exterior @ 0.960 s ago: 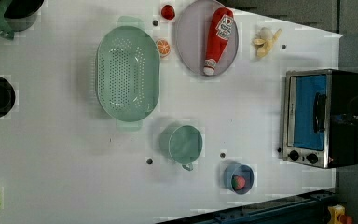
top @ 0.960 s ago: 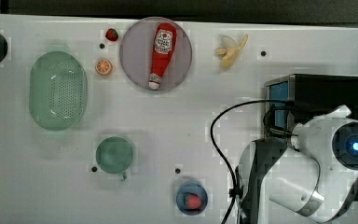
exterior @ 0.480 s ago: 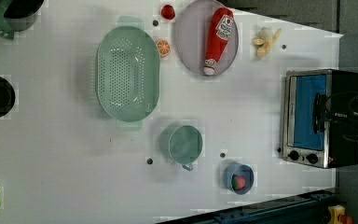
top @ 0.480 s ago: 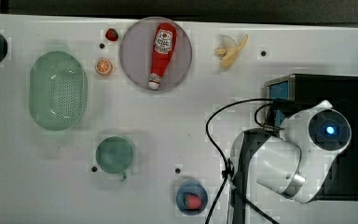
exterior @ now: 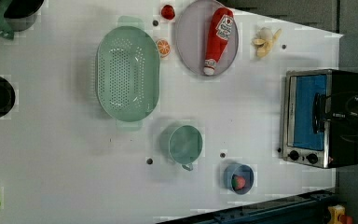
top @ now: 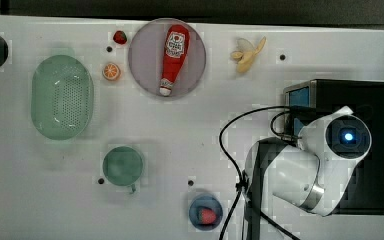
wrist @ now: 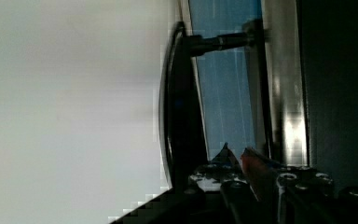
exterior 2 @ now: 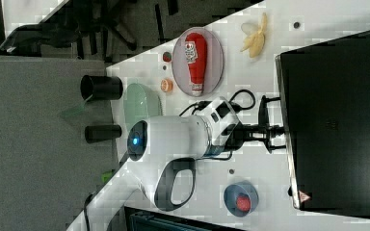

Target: Flap open oven.

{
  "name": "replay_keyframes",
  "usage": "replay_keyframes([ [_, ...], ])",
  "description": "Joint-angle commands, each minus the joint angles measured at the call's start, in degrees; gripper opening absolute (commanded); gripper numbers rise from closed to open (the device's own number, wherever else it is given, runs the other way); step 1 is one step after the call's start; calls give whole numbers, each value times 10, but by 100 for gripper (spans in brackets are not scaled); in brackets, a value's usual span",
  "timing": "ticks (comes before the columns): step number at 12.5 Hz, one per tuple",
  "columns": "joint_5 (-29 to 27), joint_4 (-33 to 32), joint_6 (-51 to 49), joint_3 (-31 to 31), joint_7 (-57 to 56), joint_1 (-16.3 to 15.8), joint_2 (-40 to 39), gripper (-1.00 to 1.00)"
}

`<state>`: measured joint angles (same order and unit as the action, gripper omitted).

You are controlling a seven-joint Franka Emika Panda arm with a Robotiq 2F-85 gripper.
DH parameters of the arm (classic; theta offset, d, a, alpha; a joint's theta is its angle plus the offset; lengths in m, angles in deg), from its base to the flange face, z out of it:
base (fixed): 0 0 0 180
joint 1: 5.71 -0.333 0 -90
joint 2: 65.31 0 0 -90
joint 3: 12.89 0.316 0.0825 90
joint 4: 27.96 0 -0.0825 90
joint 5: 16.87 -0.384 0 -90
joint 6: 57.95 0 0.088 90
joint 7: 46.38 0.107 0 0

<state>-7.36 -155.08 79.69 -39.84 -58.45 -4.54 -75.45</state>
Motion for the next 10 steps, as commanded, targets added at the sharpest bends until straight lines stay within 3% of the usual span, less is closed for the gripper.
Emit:
replay_keyframes([
  [1, 37, -13, -1, 38, 40, -26, 5, -65],
  [7, 186, -32, -2, 84, 226, -56, -16, -65],
  [10, 229, -32, -5, 107, 316, -73, -50, -65],
])
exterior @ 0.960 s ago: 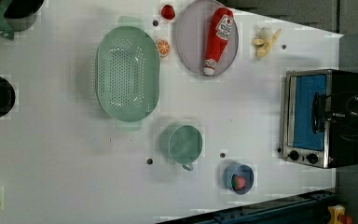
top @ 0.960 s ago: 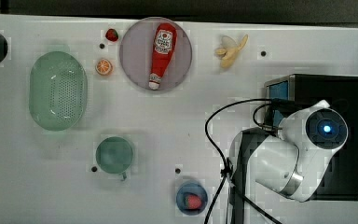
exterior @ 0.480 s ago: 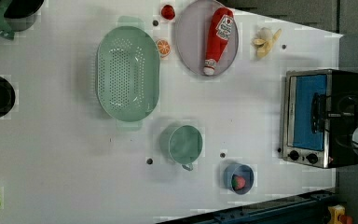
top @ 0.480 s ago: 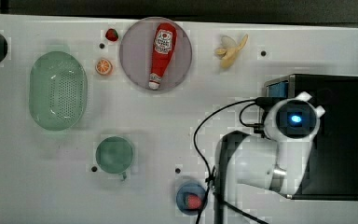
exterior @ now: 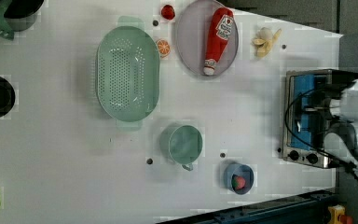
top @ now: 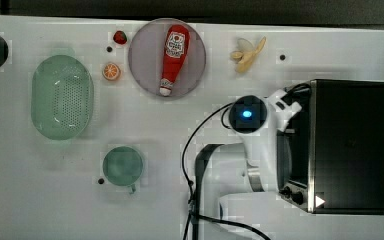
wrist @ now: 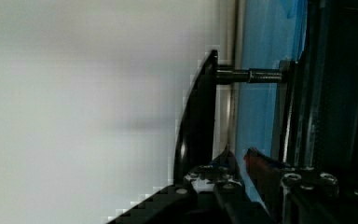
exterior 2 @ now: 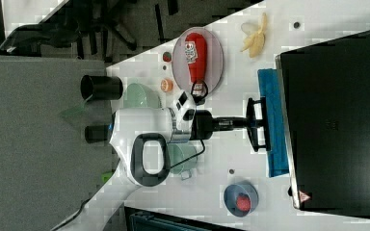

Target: Flap open oven.

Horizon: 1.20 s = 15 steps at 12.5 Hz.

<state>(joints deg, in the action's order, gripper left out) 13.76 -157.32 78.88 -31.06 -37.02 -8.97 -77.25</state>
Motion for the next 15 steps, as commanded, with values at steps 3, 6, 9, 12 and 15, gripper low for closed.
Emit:
replay_keyframes([
  [3, 91, -4, 3, 29, 210, -57, -78, -65],
  [6, 154, 5, 0, 29, 325, -89, -124, -65],
  [9, 187, 28, -20, 29, 350, -117, -171, -65],
  [12, 187, 42, -20, 28, 350, -136, -204, -65],
  [15, 187, 47, -16, 26, 350, -137, -210, -65],
])
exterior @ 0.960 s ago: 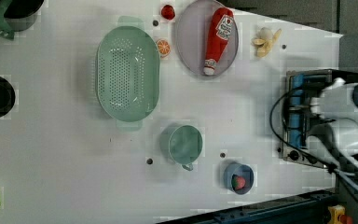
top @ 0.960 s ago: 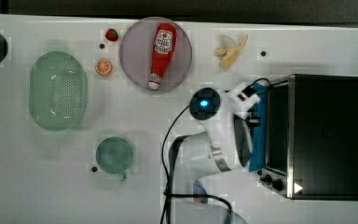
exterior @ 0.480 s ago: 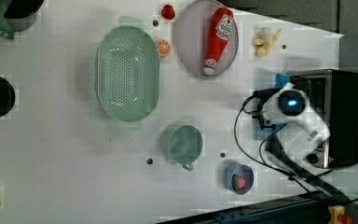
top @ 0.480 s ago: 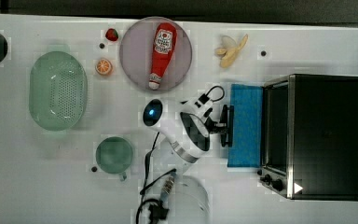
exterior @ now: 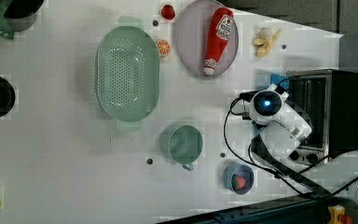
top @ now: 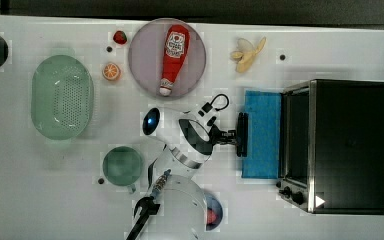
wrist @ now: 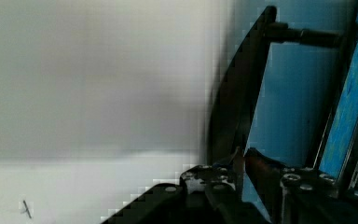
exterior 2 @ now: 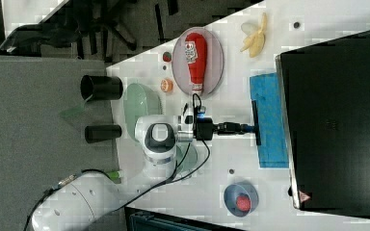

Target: Flap open oven.

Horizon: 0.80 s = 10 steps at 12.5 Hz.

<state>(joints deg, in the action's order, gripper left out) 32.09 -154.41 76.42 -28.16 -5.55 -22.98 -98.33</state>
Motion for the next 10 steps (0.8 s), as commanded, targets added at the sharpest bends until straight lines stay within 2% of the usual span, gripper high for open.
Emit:
replay_keyframes([
  [1, 1, 18, 17, -5, 35, 4, 7, -65],
  [3, -15, 17, 37, -9, 35, 6, 32, -65],
  [5, -61, 17, 42, -10, 35, 9, 73, -65],
  [10, -243, 17, 35, -12, 35, 17, 191, -65],
])
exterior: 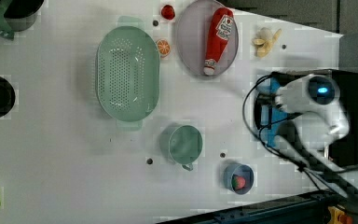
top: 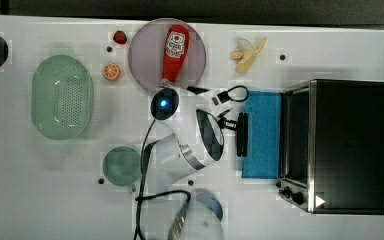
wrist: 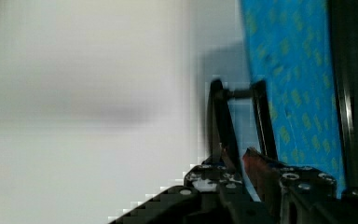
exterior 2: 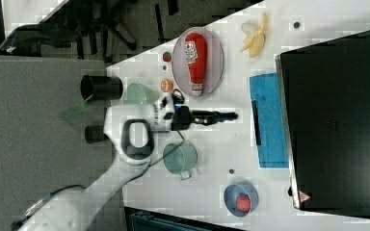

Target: Flap open oven.

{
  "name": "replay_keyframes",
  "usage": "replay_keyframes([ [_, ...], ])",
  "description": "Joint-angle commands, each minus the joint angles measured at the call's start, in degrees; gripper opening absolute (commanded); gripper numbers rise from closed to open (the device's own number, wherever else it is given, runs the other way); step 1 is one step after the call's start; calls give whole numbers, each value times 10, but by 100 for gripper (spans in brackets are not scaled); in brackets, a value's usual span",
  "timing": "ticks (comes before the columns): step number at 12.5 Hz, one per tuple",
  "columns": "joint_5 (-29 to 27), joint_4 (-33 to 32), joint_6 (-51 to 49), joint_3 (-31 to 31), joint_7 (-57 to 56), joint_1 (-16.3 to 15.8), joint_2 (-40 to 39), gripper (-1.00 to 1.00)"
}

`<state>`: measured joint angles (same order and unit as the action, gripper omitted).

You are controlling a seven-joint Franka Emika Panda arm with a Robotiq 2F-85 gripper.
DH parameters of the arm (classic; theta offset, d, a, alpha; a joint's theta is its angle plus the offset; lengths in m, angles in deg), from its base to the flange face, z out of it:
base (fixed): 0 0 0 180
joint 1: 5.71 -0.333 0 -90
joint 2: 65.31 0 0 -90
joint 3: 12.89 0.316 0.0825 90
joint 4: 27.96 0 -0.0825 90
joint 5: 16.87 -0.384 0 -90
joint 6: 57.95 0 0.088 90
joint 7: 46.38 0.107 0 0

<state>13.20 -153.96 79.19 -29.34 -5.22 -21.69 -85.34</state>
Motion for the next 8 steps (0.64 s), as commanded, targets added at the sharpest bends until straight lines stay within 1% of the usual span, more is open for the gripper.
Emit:
replay_keyframes([
  [1, -94, 13, -2, 0, 32, 6, 86, -65],
  [3, -164, 15, -40, 0, 32, 9, 135, -65],
  [5, -217, 25, -95, -1, 32, 10, 177, -65],
  [8, -267, 50, -159, -2, 37, 10, 231, -65],
])
